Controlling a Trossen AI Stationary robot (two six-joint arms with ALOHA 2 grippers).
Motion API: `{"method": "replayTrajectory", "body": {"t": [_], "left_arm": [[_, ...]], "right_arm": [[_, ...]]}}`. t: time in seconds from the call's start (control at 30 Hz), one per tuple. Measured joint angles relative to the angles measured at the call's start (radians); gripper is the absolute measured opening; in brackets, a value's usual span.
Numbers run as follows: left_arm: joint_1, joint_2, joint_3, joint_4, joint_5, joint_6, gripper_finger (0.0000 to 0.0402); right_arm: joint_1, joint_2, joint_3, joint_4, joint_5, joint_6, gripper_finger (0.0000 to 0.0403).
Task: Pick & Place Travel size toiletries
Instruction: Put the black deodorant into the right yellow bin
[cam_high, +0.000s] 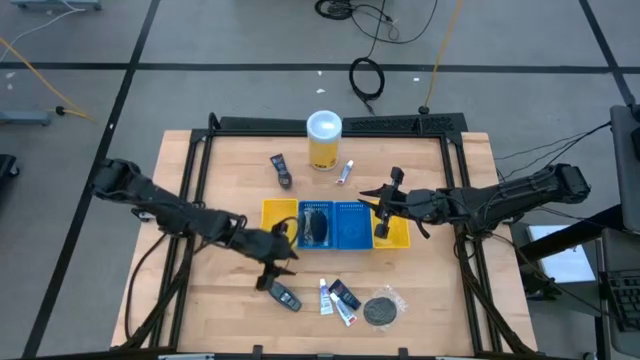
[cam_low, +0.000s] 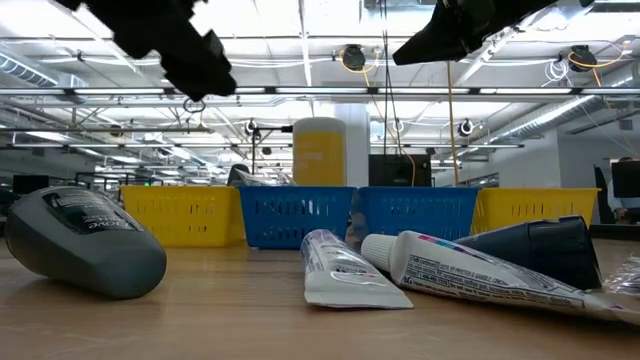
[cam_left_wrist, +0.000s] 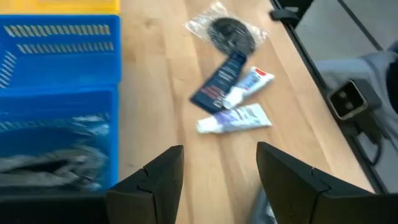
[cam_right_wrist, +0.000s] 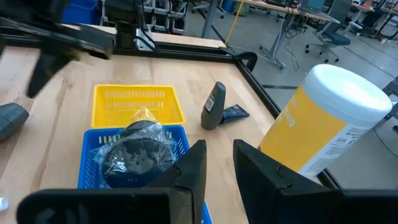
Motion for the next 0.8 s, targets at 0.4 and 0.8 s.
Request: {"method": "replayTrajectory", "body": {"t": [0.4,0.8], "left_arm": [[-0.155,0.010,0.000,-0.061,-0.054,-0.027,0.0202],[-0.213,0.104,0.000,-0.095,-0.102,-0.164,0.0202]], "right_arm": [[0.000,0.000,0.000,0.001,0.000,0.030,0.0075],[0.000,0.000,0.000,0.016,0.000,0.030,0.0075]]}}
